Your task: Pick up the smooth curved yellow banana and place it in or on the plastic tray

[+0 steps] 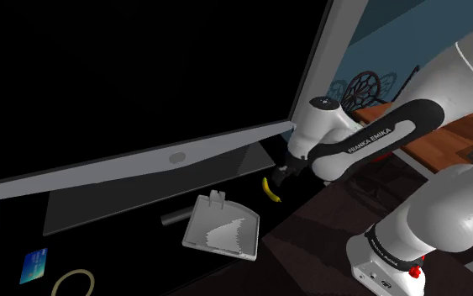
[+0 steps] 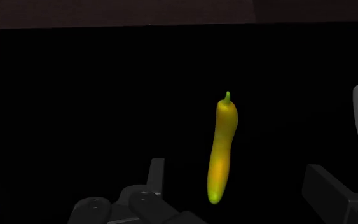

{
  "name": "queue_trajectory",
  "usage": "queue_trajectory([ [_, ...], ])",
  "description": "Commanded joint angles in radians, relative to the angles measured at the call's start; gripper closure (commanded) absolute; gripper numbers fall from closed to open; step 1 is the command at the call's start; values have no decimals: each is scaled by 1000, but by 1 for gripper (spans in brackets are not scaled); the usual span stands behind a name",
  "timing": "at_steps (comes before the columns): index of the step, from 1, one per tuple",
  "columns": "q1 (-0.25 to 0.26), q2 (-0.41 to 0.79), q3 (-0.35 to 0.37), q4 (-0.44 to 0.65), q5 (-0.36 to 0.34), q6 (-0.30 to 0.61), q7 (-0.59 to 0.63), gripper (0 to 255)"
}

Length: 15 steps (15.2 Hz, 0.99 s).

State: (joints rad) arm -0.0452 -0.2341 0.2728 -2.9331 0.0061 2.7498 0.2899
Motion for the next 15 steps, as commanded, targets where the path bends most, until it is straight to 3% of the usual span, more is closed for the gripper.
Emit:
queue_trajectory([
  [1,-60,121,44,18,-96,123,98,0],
  [2,-107,185,67,33,-205,176,189,0],
  [3,-147,251,66,56,-379,219,329,0],
  [5,-100,384,-59,132,-780,273,663,0],
  [13,160,571,-368,248,-1125,375,978,0],
  [15,164,571,-372,247,-1121,376,975,0],
])
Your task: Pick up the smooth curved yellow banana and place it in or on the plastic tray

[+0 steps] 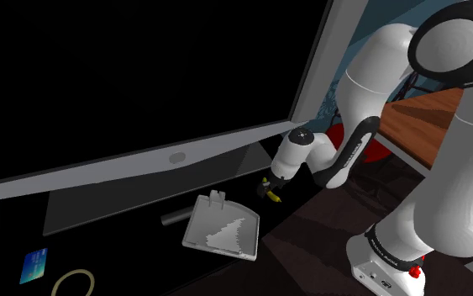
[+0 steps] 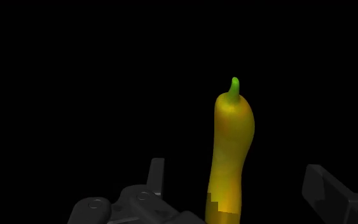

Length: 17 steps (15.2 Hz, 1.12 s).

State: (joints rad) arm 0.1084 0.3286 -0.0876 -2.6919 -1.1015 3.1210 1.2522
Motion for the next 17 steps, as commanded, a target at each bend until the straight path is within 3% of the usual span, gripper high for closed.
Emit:
queue_trajectory([
  [1,10,8,-12,6,-13,5,13,0],
  [6,10,8,-11,5,-13,5,12,0],
  [7,10,8,-11,5,-13,5,12,255],
  [16,10,8,-12,6,-13,5,13,255],
  [17,-22,-14,23,-8,26,-10,-27,255],
])
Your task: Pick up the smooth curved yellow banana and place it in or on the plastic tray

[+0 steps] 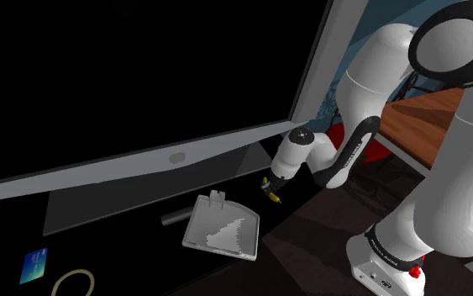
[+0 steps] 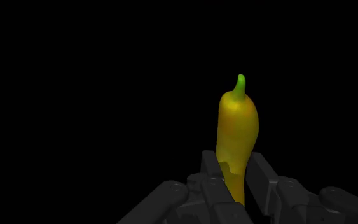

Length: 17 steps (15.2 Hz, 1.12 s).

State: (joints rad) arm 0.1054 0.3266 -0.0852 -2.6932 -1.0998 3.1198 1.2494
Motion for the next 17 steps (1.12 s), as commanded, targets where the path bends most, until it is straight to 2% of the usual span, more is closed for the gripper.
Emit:
queue_trajectory([
  [1,-50,-35,56,-21,64,-23,-64,255],
  [6,-196,-145,234,-83,290,-84,-269,255],
  [11,-306,-258,403,-135,588,-138,-506,255],
  [14,-320,-329,464,-157,785,-176,-655,255],
  [17,-289,-397,471,-167,937,-225,-767,255],
])
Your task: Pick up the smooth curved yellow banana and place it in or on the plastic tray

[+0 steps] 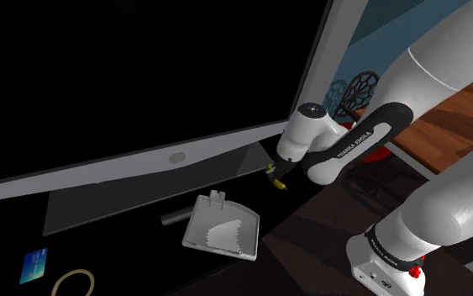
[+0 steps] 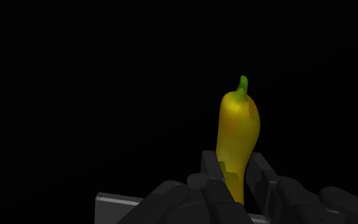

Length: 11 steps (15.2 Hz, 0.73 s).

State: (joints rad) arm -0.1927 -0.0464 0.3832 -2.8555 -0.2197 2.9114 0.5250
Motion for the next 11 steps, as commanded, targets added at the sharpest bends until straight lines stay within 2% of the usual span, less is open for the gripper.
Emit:
queue_trajectory([
  [1,23,-45,-3,-6,94,-35,-70,255],
  [5,71,-127,-28,-7,193,-111,-144,255],
  [11,116,-237,-59,4,264,-229,-199,255],
])
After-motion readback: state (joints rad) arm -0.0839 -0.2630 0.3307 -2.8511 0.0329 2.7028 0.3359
